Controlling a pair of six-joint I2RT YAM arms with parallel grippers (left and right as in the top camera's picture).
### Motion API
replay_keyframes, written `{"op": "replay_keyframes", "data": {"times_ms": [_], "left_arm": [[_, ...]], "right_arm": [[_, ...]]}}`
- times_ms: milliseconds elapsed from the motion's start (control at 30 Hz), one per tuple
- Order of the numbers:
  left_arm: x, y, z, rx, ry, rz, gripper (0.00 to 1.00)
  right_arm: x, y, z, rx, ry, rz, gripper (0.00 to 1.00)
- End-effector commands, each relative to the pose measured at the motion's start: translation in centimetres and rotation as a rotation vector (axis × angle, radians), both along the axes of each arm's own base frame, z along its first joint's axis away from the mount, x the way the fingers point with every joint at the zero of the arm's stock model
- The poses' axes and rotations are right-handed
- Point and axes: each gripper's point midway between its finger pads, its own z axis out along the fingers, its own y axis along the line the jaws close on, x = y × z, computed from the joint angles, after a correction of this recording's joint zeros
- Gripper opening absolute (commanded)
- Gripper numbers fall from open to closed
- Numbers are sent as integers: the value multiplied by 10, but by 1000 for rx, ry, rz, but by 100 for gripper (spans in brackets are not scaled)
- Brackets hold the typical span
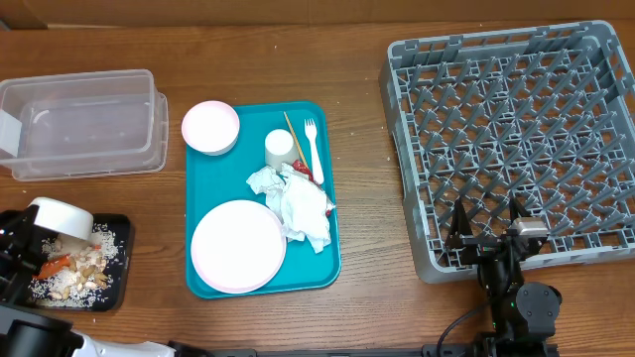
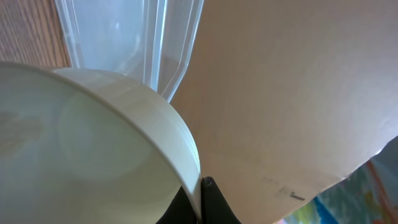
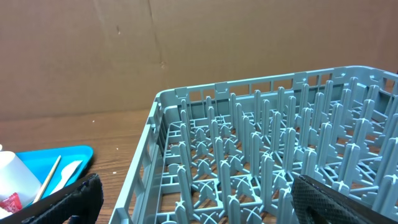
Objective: Sort waste into correct bins and load items into the dishwasher
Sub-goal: 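Lift the rice bowl over the black tray and tip out the rice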
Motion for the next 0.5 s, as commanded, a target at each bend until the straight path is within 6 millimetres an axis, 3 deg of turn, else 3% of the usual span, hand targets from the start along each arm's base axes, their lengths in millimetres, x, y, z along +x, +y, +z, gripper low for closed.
{"op": "replay_keyframes", "data": {"times_ms": [0,67,300,467], "left_arm": [[-9,1,-1,-58,27,26,4],[-13,13,-10,-8,64,46,4],[-10,7,19,-4,-113,46,4],[-9,12,14,30,-98,43,4]], "right_arm": [[0,0,-2,-4,-4,-4,100],[0,0,-2,-4,-4,-3,100],[0,0,-2,-4,-4,-3,100],[0,0,-2,-4,-4,-4,100]]}}
